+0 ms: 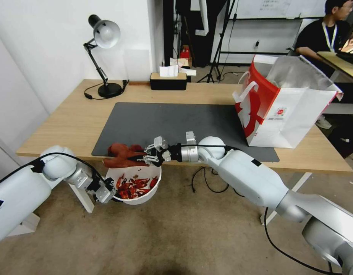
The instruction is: Sweep shrimp from table into container with towel, then put container into takeout bag.
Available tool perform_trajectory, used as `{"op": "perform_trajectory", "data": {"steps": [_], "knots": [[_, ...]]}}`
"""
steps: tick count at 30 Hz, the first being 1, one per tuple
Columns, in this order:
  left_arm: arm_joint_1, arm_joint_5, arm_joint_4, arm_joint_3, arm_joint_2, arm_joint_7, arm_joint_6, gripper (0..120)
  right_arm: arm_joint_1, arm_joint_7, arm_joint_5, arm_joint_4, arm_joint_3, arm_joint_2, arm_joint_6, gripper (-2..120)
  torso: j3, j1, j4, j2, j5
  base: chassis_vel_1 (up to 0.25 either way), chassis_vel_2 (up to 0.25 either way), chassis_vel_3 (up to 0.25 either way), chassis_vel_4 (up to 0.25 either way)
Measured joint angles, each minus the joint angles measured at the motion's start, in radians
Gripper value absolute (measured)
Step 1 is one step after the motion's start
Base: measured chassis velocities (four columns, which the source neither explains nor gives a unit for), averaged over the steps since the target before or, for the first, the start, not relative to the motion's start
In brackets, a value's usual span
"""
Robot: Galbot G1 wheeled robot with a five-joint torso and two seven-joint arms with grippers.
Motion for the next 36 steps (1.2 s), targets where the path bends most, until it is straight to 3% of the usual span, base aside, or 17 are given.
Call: {"op": "perform_trajectory", "data": {"steps": [3,4,7,8,11,12,15,16,17,19,26,36], "knots": [[0.013,0.001,-0.005,-0.010,0.006,0.000,-0.001,0,-0.047,0.193,0.015,0.047,0.087,0.004,0.032,5,0.000,0.000,0.0002,0.000,0.0001,0.000,0.000,0.000,0.000],[0.013,0.001,-0.005,-0.010,0.006,0.000,-0.001,0,-0.047,0.193,0.015,0.047,0.087,0.004,0.032,5,0.000,0.000,0.0002,0.000,0.0001,0.000,0.000,0.000,0.000],[0.020,0.001,-0.011,-0.015,0.011,-0.001,-0.001,0,-0.097,0.557,-0.052,0.158,0.131,-0.030,0.009,5,0.000,0.000,0.0000,0.000,0.0001,0.000,0.000,0.000,0.000],[0.020,0.001,-0.011,-0.015,0.011,-0.001,-0.001,0,-0.097,0.557,-0.052,0.158,0.131,-0.030,0.009,5,0.000,0.000,0.0000,0.000,0.0001,0.000,0.000,0.000,0.000],[0.028,0.001,-0.018,-0.021,0.013,-0.001,-0.001,0,-0.144,0.821,-0.099,0.286,0.139,-0.090,-0.057,5,0.000,0.000,-0.0003,0.000,0.0002,0.000,0.000,0.000,0.000],[0.028,0.001,-0.018,-0.021,0.013,-0.001,-0.001,0,-0.144,0.821,-0.099,0.286,0.139,-0.090,-0.057,5,0.000,0.000,-0.0003,0.000,0.0002,0.000,0.000,0.000,0.000],[0.043,0.002,-0.020,-0.029,0.017,-0.001,-0.001,0,-0.175,1.043,-0.118,0.360,0.163,-0.135,-0.152,5,0.000,0.000,-0.0001,0.000,0.0001,0.000,0.000,0.000,0.000],[0.043,0.002,-0.020,-0.029,0.017,-0.001,-0.001,0,-0.175,1.043,-0.118,0.360,0.163,-0.135,-0.152,5,0.000,0.000,-0.0001,0.000,0.0001,0.000,0.000,0.000,0.000],[0.048,0.003,-0.024,-0.033,0.018,-0.001,-0.001,0,-0.185,1.153,-0.117,0.383,0.179,-0.151,-0.203,5,0.000,0.000,0.0000,0.000,0.0002,0.000,0.000,0.000,0.000],[0.054,0.005,-0.028,-0.035,0.018,-0.002,-0.001,0,-0.195,1.260,-0.110,0.391,0.206,-0.168,-0.253,5,0.000,0.000,-0.0001,0.000,0.0001,0.000,0.000,0.000,0.000],[0.056,0.018,-0.040,-0.027,0.013,-0.018,0.002,0,-0.223,1.292,-0.085,0.369,0.249,-0.183,-0.273,6,0.000,0.000,-0.0002,0.000,0.0003,0.000,0.000,0.000,0.000],[0.052,0.020,-0.041,-0.017,0.012,-0.021,0.004,0,-0.255,1.283,-0.076,0.384,0.261,-0.201,-0.318,40,0.000,0.000,0.0000,0.000,0.0003,0.000,0.000,0.000,0.000]]}}
